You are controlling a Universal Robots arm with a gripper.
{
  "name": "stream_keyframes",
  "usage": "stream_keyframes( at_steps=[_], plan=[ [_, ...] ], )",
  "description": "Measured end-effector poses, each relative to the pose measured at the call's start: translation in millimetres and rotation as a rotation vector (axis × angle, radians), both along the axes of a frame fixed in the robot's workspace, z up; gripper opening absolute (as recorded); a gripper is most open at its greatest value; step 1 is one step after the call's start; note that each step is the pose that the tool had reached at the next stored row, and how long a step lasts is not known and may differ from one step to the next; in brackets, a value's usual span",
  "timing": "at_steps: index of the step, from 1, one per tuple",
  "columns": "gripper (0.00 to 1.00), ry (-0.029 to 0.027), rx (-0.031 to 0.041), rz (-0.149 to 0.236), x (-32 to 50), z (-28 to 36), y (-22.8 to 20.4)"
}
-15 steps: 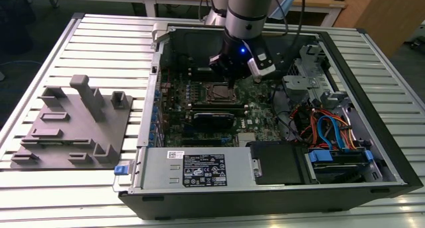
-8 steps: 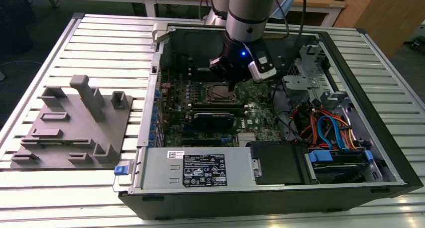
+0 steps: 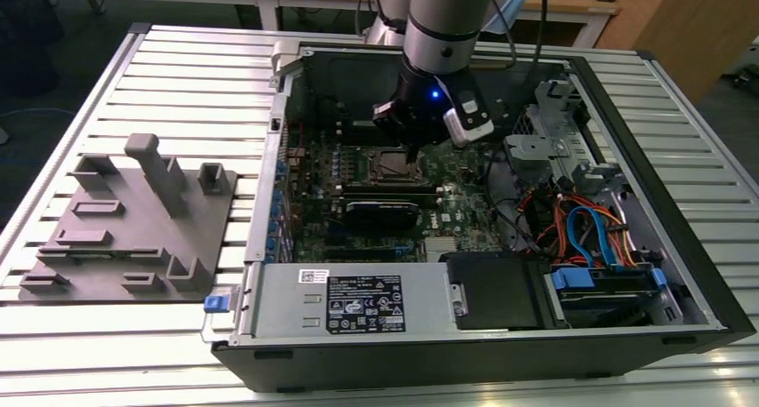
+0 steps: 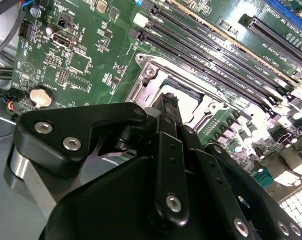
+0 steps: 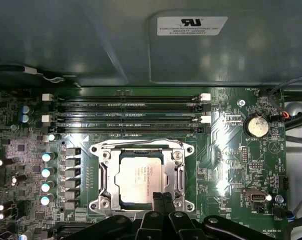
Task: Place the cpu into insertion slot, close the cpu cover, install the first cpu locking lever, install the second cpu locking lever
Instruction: 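Install the second cpu locking lever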
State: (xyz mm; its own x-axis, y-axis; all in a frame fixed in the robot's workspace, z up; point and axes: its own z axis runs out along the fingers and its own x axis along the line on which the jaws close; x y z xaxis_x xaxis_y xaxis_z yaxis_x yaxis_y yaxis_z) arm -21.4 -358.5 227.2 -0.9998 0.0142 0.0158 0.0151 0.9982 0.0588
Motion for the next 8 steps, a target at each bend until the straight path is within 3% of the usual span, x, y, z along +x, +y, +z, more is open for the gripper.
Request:
stream_keyframes(
  at_steps=[8],
  plan=[
    [0.11,0.0027,-0.0017,0.042,-0.1,-0.9,-1.1]
  ],
)
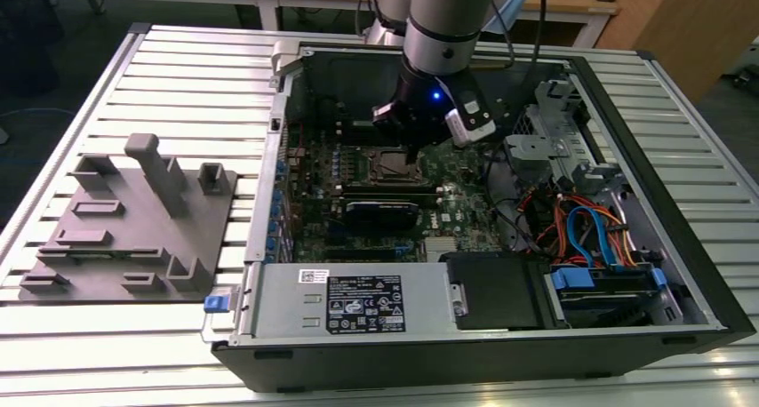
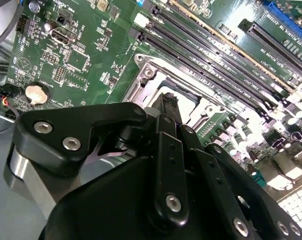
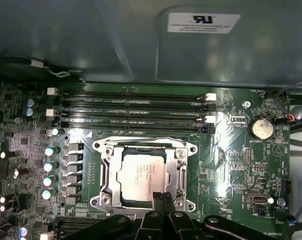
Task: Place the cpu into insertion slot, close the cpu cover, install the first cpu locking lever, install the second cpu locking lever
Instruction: 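Install the second cpu locking lever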
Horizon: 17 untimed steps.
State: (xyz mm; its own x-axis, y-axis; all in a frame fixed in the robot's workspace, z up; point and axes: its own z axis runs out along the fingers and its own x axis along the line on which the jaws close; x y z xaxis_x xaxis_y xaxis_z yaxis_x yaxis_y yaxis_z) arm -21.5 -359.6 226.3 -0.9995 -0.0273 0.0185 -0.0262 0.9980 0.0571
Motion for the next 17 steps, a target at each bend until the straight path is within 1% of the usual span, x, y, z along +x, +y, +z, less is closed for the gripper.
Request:
stream_keyframes(
  at_steps=[7,10,13,17],
  plan=[
    [0.11,0.0000,0.0003,0.000,0.0,-0.3,0.0],
    [0.11,0.0000,0.0003,0.000,0.1,-0.3,-0.7],
    [0.11,0.0001,0.0002,0.000,0.0,-0.3,-2.7],
    [0.11,0.0001,0.0002,0.000,0.0,-0.3,-6.5]
  ],
)
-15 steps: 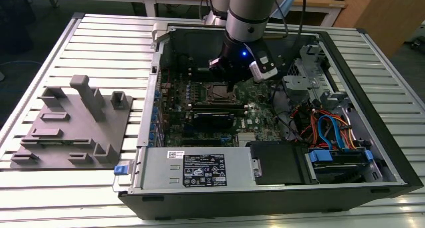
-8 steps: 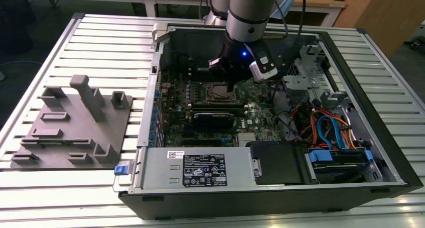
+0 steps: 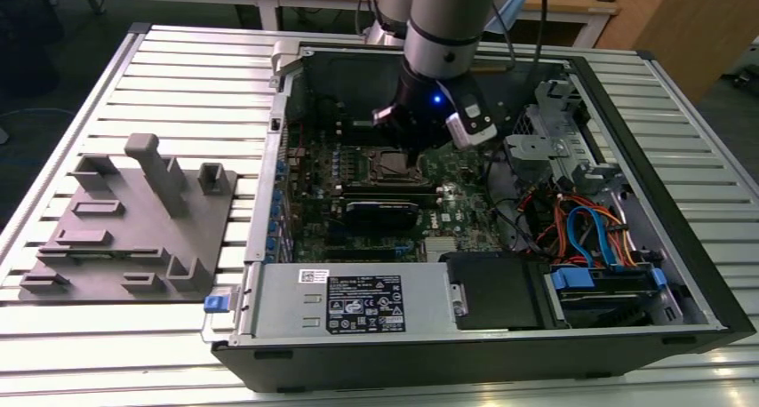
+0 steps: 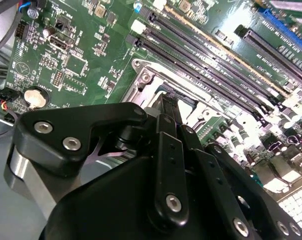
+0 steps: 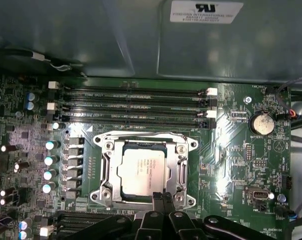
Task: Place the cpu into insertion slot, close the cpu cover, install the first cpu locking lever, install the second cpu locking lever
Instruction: 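Install the second cpu locking lever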
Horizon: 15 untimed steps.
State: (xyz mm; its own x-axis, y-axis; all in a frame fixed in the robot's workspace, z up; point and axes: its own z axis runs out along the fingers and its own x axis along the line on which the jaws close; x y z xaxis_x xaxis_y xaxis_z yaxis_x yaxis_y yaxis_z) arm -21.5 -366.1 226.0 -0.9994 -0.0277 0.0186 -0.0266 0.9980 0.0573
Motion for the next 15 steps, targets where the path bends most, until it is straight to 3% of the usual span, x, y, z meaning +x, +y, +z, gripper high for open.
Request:
stream_keyframes(
  at_steps=[15],
  plan=[
    [0.11,0.0000,0.0000,0.000,0.0,0.0,-1.6]
  ],
)
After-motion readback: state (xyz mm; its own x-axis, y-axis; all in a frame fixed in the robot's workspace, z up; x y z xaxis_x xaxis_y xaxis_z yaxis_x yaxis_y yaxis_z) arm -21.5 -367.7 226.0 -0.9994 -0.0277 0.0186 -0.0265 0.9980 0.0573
